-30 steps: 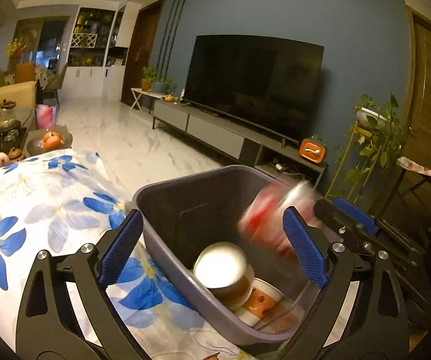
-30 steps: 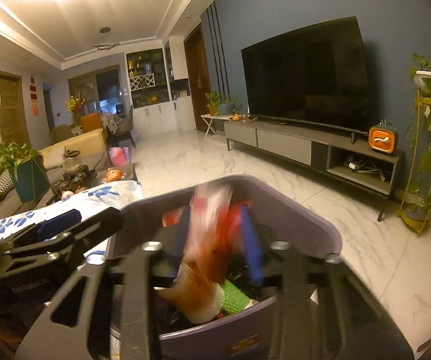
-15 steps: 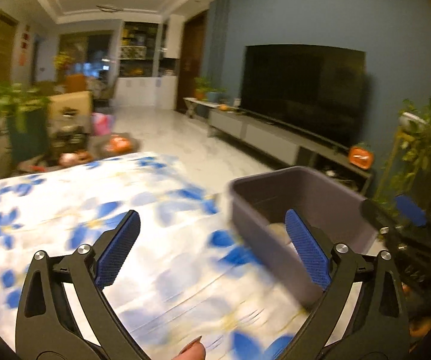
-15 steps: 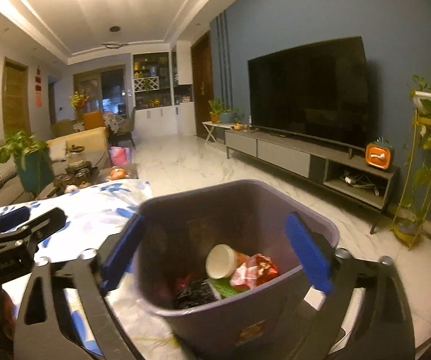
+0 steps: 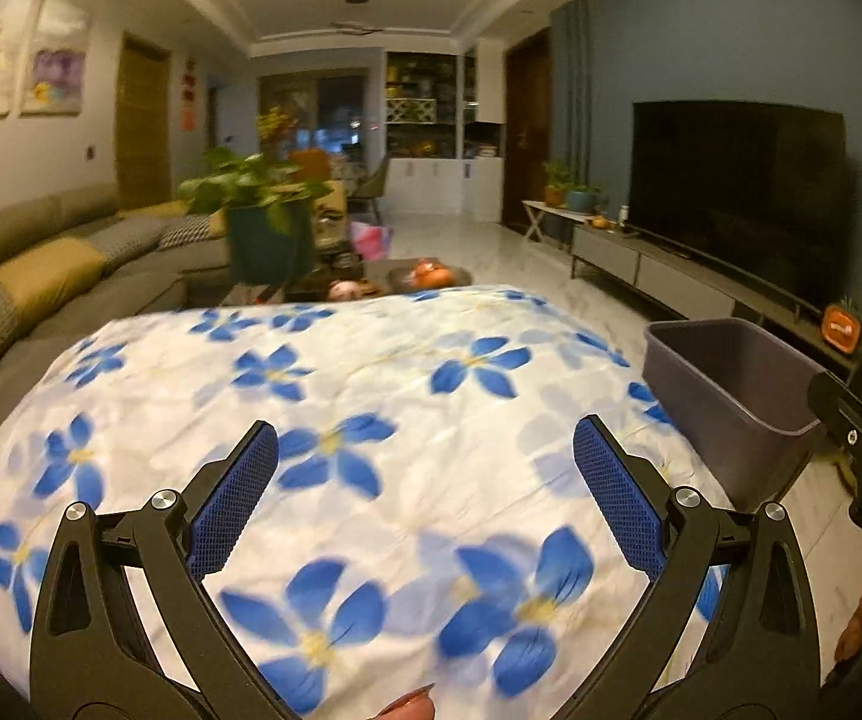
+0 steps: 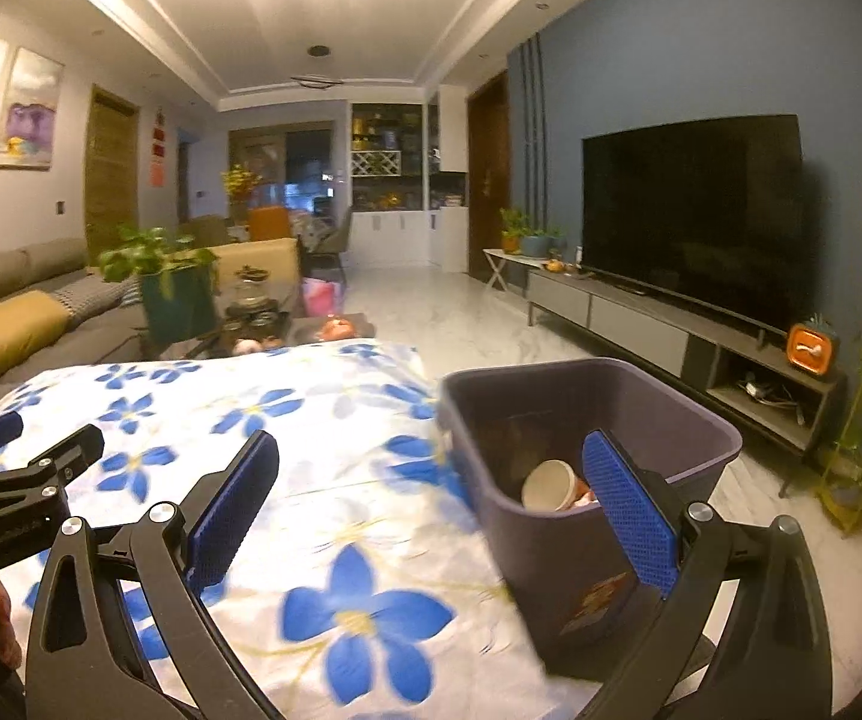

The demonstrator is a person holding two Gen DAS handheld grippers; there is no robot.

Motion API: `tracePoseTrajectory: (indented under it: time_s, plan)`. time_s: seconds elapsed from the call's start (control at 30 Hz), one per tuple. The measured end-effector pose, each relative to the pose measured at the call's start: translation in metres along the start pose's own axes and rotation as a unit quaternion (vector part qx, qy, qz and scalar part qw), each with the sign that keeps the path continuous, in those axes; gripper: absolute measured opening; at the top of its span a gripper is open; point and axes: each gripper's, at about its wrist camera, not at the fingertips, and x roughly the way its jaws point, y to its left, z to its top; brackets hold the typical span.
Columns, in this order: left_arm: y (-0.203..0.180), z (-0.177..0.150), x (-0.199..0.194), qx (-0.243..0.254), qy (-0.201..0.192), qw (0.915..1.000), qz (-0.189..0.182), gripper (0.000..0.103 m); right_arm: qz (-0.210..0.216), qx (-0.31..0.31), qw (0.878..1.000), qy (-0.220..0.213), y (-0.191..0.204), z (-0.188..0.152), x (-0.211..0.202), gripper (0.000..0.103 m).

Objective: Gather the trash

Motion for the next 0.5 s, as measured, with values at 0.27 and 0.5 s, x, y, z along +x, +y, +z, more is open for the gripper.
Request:
tracePoseTrajectory:
  time_s: [0.27, 0.5]
  plan:
    - [0.03, -0.014, -0.045, -0.017, 0.0, 0.9997, 0.016, 0.097, -0.007, -0.031, 0.999, -0.007, 0.032, -0.001, -0.036, 0.098]
    - [0.043, -0.021, -0.074, -0.021, -0.003, 0.9996, 0.017, 0.097, -0.007, -0.025, 1.0, -0.018, 0.046, -0.004, -0.063, 0.098]
